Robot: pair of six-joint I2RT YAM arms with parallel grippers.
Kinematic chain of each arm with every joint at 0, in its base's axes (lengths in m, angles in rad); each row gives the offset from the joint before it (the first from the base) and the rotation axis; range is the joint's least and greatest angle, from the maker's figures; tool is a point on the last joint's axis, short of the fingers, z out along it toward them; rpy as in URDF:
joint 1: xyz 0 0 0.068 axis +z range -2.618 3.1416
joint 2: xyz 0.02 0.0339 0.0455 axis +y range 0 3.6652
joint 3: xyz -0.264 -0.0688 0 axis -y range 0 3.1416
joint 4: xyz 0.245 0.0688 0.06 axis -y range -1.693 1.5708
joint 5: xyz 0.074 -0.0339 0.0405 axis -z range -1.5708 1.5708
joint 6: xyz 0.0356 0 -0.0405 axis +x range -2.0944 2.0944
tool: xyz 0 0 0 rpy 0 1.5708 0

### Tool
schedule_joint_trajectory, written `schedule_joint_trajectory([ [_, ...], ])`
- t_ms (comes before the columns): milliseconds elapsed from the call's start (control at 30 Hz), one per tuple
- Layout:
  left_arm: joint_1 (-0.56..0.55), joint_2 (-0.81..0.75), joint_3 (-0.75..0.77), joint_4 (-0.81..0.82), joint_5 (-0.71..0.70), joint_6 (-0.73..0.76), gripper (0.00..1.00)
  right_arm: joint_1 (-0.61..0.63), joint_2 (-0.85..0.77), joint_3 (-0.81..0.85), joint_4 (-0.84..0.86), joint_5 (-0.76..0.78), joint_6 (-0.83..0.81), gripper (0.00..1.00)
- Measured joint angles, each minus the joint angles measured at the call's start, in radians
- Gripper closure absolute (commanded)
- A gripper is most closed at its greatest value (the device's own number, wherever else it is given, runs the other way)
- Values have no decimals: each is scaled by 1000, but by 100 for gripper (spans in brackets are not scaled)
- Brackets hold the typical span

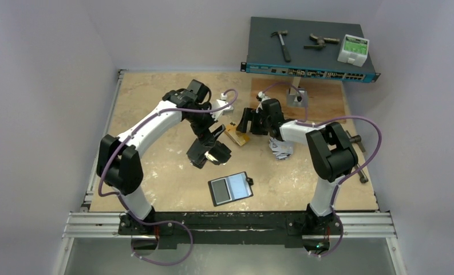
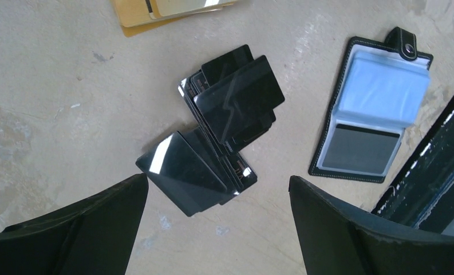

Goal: Put the credit cards into the card holder
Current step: Pick up the credit card from the center of the board.

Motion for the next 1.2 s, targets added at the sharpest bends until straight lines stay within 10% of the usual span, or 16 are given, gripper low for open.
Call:
schedule_joint_trajectory([
  [833, 63, -31, -70, 82, -36, -68, 6, 65, -24, -52, 18, 10, -4, 56],
  [1200, 71, -48, -72, 80, -20, -69, 7, 66, -53, -72, 2, 35, -5, 49],
])
